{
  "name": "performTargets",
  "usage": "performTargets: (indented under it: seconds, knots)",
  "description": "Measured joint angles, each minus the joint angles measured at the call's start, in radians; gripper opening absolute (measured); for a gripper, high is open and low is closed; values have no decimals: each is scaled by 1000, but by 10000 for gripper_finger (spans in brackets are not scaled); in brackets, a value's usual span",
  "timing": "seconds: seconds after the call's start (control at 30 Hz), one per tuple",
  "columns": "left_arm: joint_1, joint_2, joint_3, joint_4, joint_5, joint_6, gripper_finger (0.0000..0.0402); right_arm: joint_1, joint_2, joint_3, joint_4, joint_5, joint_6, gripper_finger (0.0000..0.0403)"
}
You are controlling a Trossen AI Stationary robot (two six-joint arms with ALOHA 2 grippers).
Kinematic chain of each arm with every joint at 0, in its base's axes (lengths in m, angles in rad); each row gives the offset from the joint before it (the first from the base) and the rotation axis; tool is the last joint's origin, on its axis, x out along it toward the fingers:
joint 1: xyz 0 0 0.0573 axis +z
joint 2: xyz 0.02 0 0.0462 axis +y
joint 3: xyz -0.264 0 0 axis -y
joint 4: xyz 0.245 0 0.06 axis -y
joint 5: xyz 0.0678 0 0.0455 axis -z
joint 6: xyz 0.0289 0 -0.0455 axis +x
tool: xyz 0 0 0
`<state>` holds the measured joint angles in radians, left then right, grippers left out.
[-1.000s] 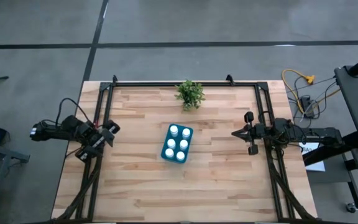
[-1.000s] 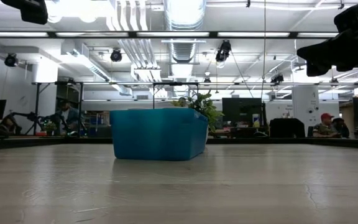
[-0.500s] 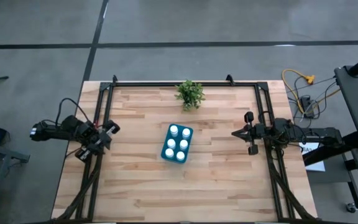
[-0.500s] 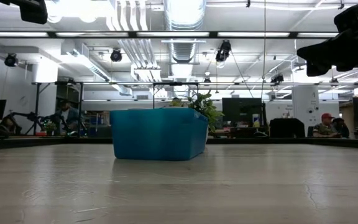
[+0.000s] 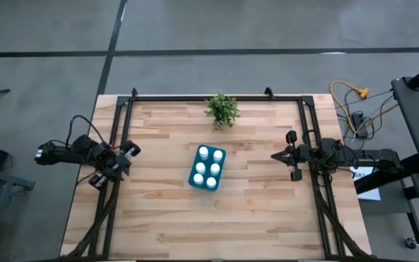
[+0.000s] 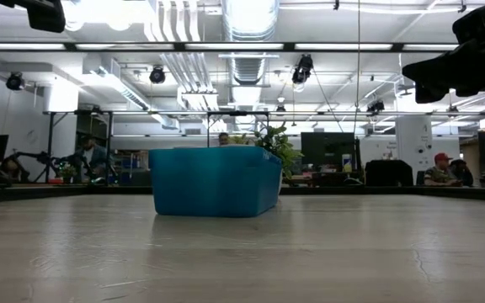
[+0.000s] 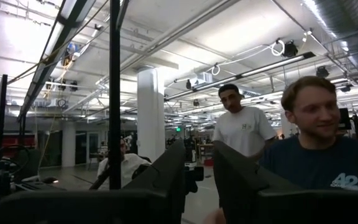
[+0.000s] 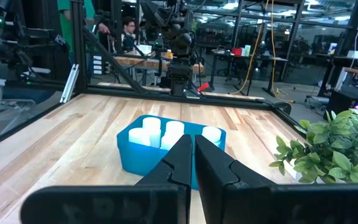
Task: Pick and place pill bottles into a basket
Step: Return to Home Position
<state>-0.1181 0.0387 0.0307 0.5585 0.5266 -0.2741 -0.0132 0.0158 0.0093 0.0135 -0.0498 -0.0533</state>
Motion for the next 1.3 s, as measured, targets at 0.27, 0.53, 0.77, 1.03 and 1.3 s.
performTargets:
  seconds: [0.27, 0.53, 0.77, 1.03, 1.3]
  knots:
    - [0, 2, -5, -5, 4, 3, 64, 0, 0, 0, 0, 0, -1, 9]
    - [0, -1, -6, -24, 3, 21, 64, 0, 0, 0, 0, 0, -2, 9]
    - [0, 0, -8, -25, 20, 42, 64, 0, 0, 0, 0, 0, 0, 9]
    - [0, -2, -8, -19, 43, 46, 64, 0, 0, 0, 0, 0, -2, 9]
    - [0, 0, -17, -12, 45, 55, 64, 0, 0, 0, 0, 0, -2, 9]
